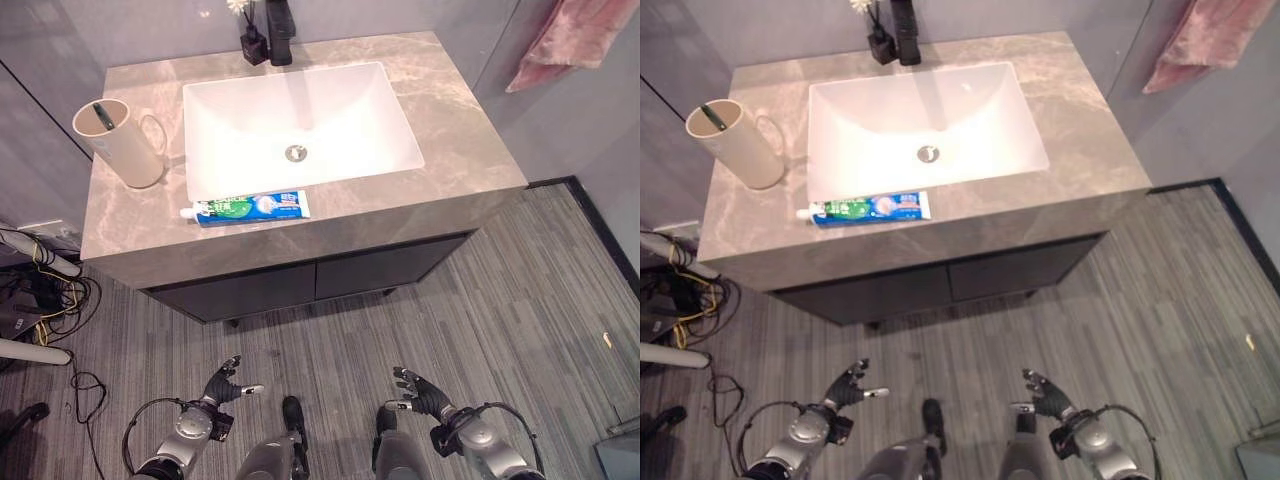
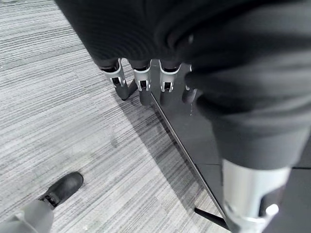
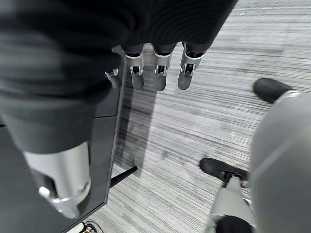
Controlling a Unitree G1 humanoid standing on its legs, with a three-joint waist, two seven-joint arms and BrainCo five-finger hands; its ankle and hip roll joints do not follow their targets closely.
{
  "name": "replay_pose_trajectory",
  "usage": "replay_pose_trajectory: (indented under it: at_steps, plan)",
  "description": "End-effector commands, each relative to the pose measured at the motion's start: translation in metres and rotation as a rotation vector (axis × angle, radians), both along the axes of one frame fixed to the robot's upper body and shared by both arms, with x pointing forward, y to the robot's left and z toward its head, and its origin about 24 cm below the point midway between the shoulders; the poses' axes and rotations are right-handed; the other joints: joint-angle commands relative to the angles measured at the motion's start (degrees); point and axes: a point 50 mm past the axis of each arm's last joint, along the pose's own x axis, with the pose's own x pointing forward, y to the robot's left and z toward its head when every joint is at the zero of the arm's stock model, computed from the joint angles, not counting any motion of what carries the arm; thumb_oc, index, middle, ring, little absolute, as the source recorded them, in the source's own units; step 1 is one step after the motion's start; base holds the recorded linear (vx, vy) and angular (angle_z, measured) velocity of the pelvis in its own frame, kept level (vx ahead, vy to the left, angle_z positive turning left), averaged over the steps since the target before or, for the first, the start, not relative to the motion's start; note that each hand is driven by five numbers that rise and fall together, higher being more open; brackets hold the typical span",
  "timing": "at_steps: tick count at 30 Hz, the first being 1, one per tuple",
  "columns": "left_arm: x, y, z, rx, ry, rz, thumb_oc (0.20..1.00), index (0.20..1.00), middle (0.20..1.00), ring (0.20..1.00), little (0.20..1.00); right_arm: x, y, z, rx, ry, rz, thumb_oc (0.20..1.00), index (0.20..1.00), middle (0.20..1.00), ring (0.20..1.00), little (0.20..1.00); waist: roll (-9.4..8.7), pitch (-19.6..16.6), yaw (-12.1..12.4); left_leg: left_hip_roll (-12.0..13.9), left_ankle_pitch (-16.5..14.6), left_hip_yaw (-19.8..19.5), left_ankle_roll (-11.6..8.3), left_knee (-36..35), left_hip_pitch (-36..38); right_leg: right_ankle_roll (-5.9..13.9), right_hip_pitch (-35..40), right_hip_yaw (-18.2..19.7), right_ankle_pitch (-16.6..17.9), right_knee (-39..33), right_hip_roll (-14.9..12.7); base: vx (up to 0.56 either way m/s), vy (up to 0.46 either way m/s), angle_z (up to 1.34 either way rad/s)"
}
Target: Put brush and paste in cup on sink, flatten towel.
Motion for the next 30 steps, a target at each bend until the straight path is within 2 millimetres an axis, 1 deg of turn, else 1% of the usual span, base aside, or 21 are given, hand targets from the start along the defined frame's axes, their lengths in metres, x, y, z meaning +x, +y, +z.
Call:
replay_pose_trajectory:
  at_steps: [1, 3, 4, 5, 7, 8, 9, 10, 12, 14, 15, 17, 19, 21, 24, 25, 26, 27, 28, 29, 30]
  plan:
    - [-0.001, -0.003, 0.002, -0.019, -0.026, -0.013, 1.0, 1.0, 1.0, 1.0, 1.0, 0.008, -0.008, 0.007, -0.005, -0.041, -0.022, 1.0, 1.0, 1.0, 1.0, 1.0, -0.58, -0.61, 0.71, 1.2, 3.5, -3.56, -3.33, 1.57, -1.13, 3.56, 7.29, 2.56, 21.6, -0.09, -3.49, 0.13, 0.157, 0.03]
    - [-0.006, -0.003, -0.001, -0.019, -0.002, -0.015, 1.0, 1.0, 1.0, 1.0, 1.0, 0.008, -0.006, 0.007, 0.001, -0.041, -0.021, 1.0, 1.0, 1.0, 1.0, 1.0, -0.07, -0.55, 0.73, 0.73, 3.06, -3.61, -2.35, 0.57, 0.83, 3.26, 5.82, 2.36, 23.41, 4.34, -3.57, 0.11, 0.146, 0.05]
    - [-0.006, -0.003, -0.001, -0.019, -0.002, -0.015, 1.0, 1.0, 1.0, 1.0, 1.0, 0.008, -0.006, 0.007, 0.001, -0.041, -0.021, 1.0, 1.0, 1.0, 1.0, 1.0, -0.1, -0.52, 0.77, 0.7, 3.08, -3.56, -2.33, 0.49, 0.91, 3.29, 5.79, 2.46, 23.37, 4.43, -3.59, 0.19, 0.169, 0.09]
    - [-0.014, -0.004, -0.007, -0.024, 0.033, -0.018, 1.0, 1.0, 1.0, 1.0, 1.0, 0.008, -0.004, 0.007, 0.022, -0.038, -0.027, 1.0, 1.0, 1.0, 1.0, 1.0, 1.24, -0.09, -0.47, 1.07, 3.23, -4.5, -1.65, -1.7, 3.98, 2.33, 2.74, 5.07, 18.76, 10.6, 2.65, 0.14, 0.103, 0.0]
    - [-0.013, -0.004, -0.007, -0.024, 0.033, -0.018, 1.0, 1.0, 1.0, 1.0, 1.0, 0.008, -0.004, 0.007, 0.021, -0.039, -0.027, 1.0, 1.0, 1.0, 1.0, 1.0, 1.28, -0.19, -0.38, 1.16, 3.27, -4.42, -1.68, -1.7, 3.84, 2.29, 2.56, 5.14, 18.86, 10.56, 2.74, 0.12, 0.096, 0.14]
    - [-0.018, -0.001, -0.01, -0.016, 0.051, -0.003, 1.0, 1.0, 1.0, 1.0, 1.0, 0.008, -0.004, 0.006, 0.037, -0.038, -0.042, 1.0, 1.0, 1.0, 1.0, 1.0, 1.97, 0.26, -0.89, 1.84, 4.11, -4.23, -1.85, -2.82, 5.54, 0.52, -2.12, 4.76, 10.13, 11.18, 8.35, 0.21, 0.055, 0.2]
    - [-0.02, 0.0, -0.012, -0.016, 0.064, 0.011, 1.0, 1.0, 1.0, 1.0, 1.0, 0.009, -0.002, 0.007, 0.05, -0.05, -0.053, 1.0, 1.0, 1.0, 1.0, 1.0, 1.15, -0.16, -0.47, 1.46, 3.18, -3.13, -2.56, -3.67, 6.96, 0.81, -1.76, -2.12, 9.16, 3.61, 5.64, 0.31, 0.006, 0.15]
    - [-0.022, 0.0, -0.013, -0.013, 0.073, 0.015, 1.0, 1.0, 1.0, 1.0, 1.0, 0.009, -0.002, 0.007, 0.044, -0.047, -0.05, 1.0, 1.0, 1.0, 1.0, 1.0, 0.48, -0.56, -0.64, 1.17, 2.6, -2.8, -3.02, -3.93, 7.72, 1.08, -3.17, -4.01, 9.08, -1.87, 5.59, 0.29, -0.124, -0.33]
    - [-0.019, -0.001, -0.012, -0.012, 0.068, 0.01, 1.0, 1.0, 1.0, 1.0, 1.0, 0.009, -0.001, 0.006, 0.045, -0.041, -0.043, 1.0, 1.0, 1.0, 1.0, 1.0, 0.3, -0.45, -1.82, 1.36, 1.68, -3.96, -3.77, -3.83, 9.75, 2.08, -3.59, -2.7, 11.28, -7.79, 6.38, 0.28, -0.129, -0.21]
    - [-0.016, -0.001, -0.011, -0.006, 0.06, 0.002, 1.0, 1.0, 1.0, 1.0, 1.0, 0.008, 0.0, 0.006, 0.039, -0.039, -0.029, 1.0, 1.0, 1.0, 1.0, 1.0, -0.07, -0.52, -2.29, 1.27, 0.65, -4.76, -4.15, -3.73, 11.28, 2.53, -3.38, -2.19, 12.32, -10.05, 6.54, 0.25, -0.125, 0.25]
    - [-0.015, -0.002, -0.011, -0.005, 0.061, -0.009, 1.0, 1.0, 1.0, 1.0, 1.0, 0.006, -0.001, 0.004, 0.034, -0.026, -0.023, 1.0, 1.0, 1.0, 1.0, 1.0, -0.25, -0.7, -2.36, 1.39, 0.36, -5.63, -4.57, -3.25, 11.95, 2.24, -1.33, -1.26, 10.67, -11.19, 7.04, 0.22, -0.133, 0.36]
    - [-0.015, -0.003, -0.012, -0.001, 0.066, -0.012, 1.0, 1.0, 1.0, 1.0, 1.0, 0.001, -0.002, -0.001, 0.023, 0.007, -0.02, 1.0, 1.0, 1.0, 1.0, 1.0, -0.58, -1.63, -2.23, 1.71, 0.02, -6.11, -4.96, -2.69, 12.68, 1.1, 0.65, 0.49, 10.09, -11.39, 8.54, 0.22, -0.148, 0.64]
    - [-0.015, -0.004, -0.012, -0.011, 0.067, 0.002, 1.0, 1.0, 1.0, 1.0, 1.0, 0.0, -0.005, 0.0, 0.019, 0.007, -0.023, 1.0, 1.0, 1.0, 1.0, 1.0, -0.39, -2.56, -1.86, 2.37, 0.16, -6.9, -5.6, -1.41, 13.27, 0.14, 2.13, -0.94, 8.85, -11.59, 9.47, 0.24, -0.17, 0.35]
    - [-0.015, -0.006, -0.013, -0.017, 0.068, 0.004, 1.0, 1.0, 1.0, 1.0, 1.0, 0.0, -0.011, 0.001, 0.008, 0.006, -0.027, 1.0, 1.0, 1.0, 1.0, 1.0, -0.11, -3.31, -2.12, 3.21, 0.53, -7.75, -6.54, 0.59, 13.14, -0.74, 3.27, -1.71, 7.59, -11.67, 10.25, 0.2, -0.173, -0.1]
    - [-0.012, -0.009, -0.012, -0.021, 0.065, -0.004, 1.0, 1.0, 1.0, 1.0, 1.0, 0.001, -0.017, 0.003, -0.004, -0.004, -0.041, 1.0, 1.0, 1.0, 1.0, 1.0, -0.04, -3.46, -2.35, 3.86, 1.16, -8.31, -7.66, 3.32, 12.19, -1.6, 4.52, -2.68, 6.73, -12.17, 10.87, 0.12, -0.138, 0.27]
    - [-0.011, -0.01, -0.012, -0.024, 0.062, -0.008, 1.0, 1.0, 1.0, 1.0, 1.0, 0.001, -0.02, 0.004, -0.009, -0.004, -0.052, 1.0, 1.0, 1.0, 1.0, 1.0, -0.1, -3.43, -2.43, 4.03, 1.43, -8.47, -8.15, 5.56, 11.51, -1.99, 5.04, -2.87, 6.42, -12.35, 11.07, 0.12, -0.173, 0.06]
    - [-0.008, -0.011, -0.01, -0.029, 0.05, -0.007, 1.0, 1.0, 1.0, 1.0, 1.0, 0.001, -0.025, 0.005, -0.015, -0.008, -0.068, 1.0, 1.0, 1.0, 1.0, 1.0, -0.64, -2.92, -2.37, 3.76, 2.64, -8.52, -9.49, 10.98, 9.05, -2.68, 5.86, -3.36, 6.27, -12.69, 10.85, 0.09, -0.154, 0.01]
    - [-0.006, -0.013, -0.01, -0.032, 0.046, -0.012, 1.0, 1.0, 1.0, 1.0, 1.0, 0.002, -0.027, 0.005, -0.019, -0.009, -0.075, 1.0, 1.0, 1.0, 1.0, 1.0, -0.88, -2.66, -2.31, 3.64, 3.19, -8.42, -9.87, 12.64, 8.06, -2.8, 6.15, -3.64, 6.22, -12.85, 10.62, 0.06, -0.127, 0.21]
    - [-0.005, -0.015, -0.009, -0.035, 0.041, -0.015, 1.0, 1.0, 1.0, 1.0, 1.0, 0.001, -0.029, 0.005, -0.025, -0.007, -0.083, 1.0, 1.0, 1.0, 1.0, 1.0, -1.07, -2.62, -2.51, 4.38, 3.29, -7.35, -9.8, 12.2, 7.46, -2.71, 6.43, -4.25, 6.15, -13.13, 10.23, 0.1, 0.022, 0.5]
    - [-0.005, -0.019, -0.01, -0.044, 0.044, -0.021, 1.0, 1.0, 1.0, 1.0, 1.0, -0.004, -0.034, 0.001, -0.042, 0.009, -0.11, 1.0, 1.0, 1.0, 1.0, 1.0, -1.15, -3.54, -2.97, 7.74, 3.44, -2.24, -10.01, 3.81, 7.61, -1.63, 7.59, -4.92, 5.85, -14.82, 9.07, 0.09, 0.048, 0.5]
    - [-0.005, -0.019, -0.01, -0.044, 0.045, -0.021, 1.0, 1.0, 1.0, 1.0, 1.0, -0.004, -0.034, 0.001, -0.042, 0.01, -0.11, 1.0, 1.0, 1.0, 1.0, 1.0, -1.16, -3.52, -2.89, 7.7, 3.51, -2.15, -10.0, 3.57, 7.83, -1.6, 7.68, -4.85, 5.83, -14.86, 9.06, 0.12, 0.106, 0.5]
